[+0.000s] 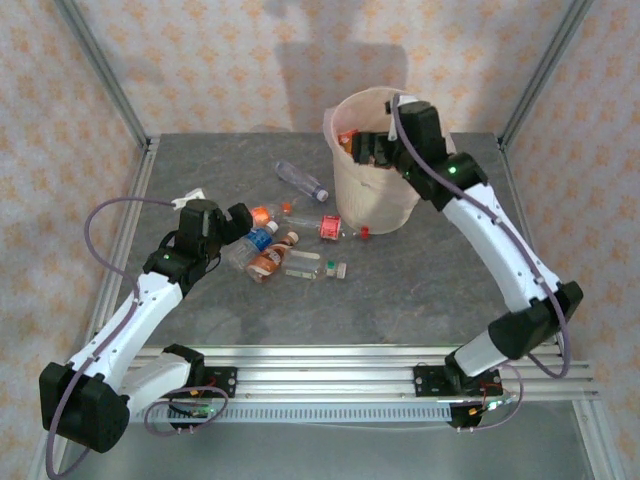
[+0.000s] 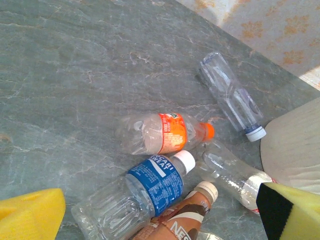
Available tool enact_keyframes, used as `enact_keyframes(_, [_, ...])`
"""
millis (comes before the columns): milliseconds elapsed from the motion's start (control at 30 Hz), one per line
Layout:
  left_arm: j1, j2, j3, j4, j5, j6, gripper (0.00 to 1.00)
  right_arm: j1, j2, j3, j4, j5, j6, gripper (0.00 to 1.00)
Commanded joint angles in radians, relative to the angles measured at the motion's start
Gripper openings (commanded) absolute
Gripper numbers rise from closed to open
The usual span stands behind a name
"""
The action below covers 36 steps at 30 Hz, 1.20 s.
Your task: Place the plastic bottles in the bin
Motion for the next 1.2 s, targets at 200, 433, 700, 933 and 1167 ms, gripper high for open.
enact_keyframes(200, [-0.011,-0.058,0.007,-0.069,-0.135,0.012,1.0,0.255,-0.121,-0.163,-0.063,0.217,-0.023,0.99])
enact_keyframes(433, [-0.011,-0.074,-0.006,-0.085,-0.206,-0.013,1.0,0.383,-0.066,-0.239,-0.138,0.251,0.01,0.99])
enact_keyframes(700, [-0.008,-0.075,-0.007,-0.087,-0.236,-0.016,1.0,0.469,0.158,-0.169,-0.296,0.223,-0.032,0.99])
enact_keyframes(933, [-0.01,-0.096,-0.015,-0.102,-0.266,-0.024,1.0,0.47,0.32,-0.141,-0.311,0.14,-0.105,0.99])
enact_keyframes(1167, [-0.008,-0.109,-0.017,-0.105,-0.273,-0.017,1.0,0.458,0.393,-0.136,-0.259,0.086,-0.189,0.99])
